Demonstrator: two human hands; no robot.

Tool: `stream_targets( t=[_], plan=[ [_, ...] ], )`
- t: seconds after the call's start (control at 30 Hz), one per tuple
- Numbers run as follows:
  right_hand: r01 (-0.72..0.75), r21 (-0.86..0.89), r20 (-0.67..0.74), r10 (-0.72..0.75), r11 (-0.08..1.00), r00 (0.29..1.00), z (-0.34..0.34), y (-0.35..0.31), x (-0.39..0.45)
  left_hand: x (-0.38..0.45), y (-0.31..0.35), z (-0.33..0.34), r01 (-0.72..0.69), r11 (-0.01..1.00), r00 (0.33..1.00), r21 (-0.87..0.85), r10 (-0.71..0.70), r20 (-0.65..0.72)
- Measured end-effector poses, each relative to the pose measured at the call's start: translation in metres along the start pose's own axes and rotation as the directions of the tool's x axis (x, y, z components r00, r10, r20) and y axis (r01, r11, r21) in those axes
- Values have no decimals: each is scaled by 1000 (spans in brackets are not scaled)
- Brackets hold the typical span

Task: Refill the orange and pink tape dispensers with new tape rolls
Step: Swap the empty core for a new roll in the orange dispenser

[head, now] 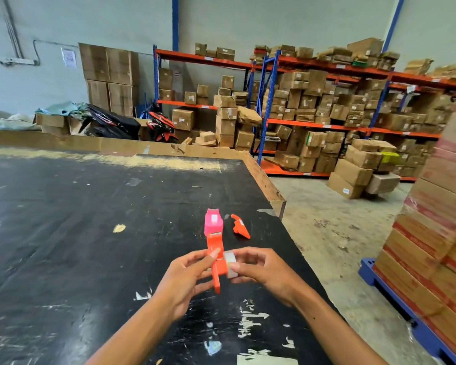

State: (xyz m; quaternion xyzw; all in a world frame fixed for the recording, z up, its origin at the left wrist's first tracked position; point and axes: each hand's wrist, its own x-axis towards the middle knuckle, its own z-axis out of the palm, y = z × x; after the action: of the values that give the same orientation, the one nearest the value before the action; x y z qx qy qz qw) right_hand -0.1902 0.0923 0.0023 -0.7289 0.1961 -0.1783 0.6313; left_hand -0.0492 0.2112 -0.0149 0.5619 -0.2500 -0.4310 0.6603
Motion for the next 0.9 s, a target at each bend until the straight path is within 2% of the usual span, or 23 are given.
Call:
stream_targets(
  t=[0.17,0.4,0.63,0.77,0.83,0.9],
  plan=[
    [6,76,-29,-4,997,1000,-10,4,2,12,0,9,3,1000,1000,-8,-3,30],
    [52,50,2,-52,997,999,-25,10,24,38,1,21,3,998,999,-59,0,49],
    [125,-88,-6,-126,988,992,-44,11,73,80,11,19,59,990,997,-131,-51,66],
    [143,-142,88,-132,979,987,-46,5,106,100,18,8,68,985,998,-156,-68,10],
    [142,-135,-43,-149,981,988,-52,5,128,106,21,1,29,991,998,-134,-36,-48],
    [95,-270,-276,-171,958,946,-68,17,159,111,23,-5,11,991,993,-131,-26,-112]
  ],
)
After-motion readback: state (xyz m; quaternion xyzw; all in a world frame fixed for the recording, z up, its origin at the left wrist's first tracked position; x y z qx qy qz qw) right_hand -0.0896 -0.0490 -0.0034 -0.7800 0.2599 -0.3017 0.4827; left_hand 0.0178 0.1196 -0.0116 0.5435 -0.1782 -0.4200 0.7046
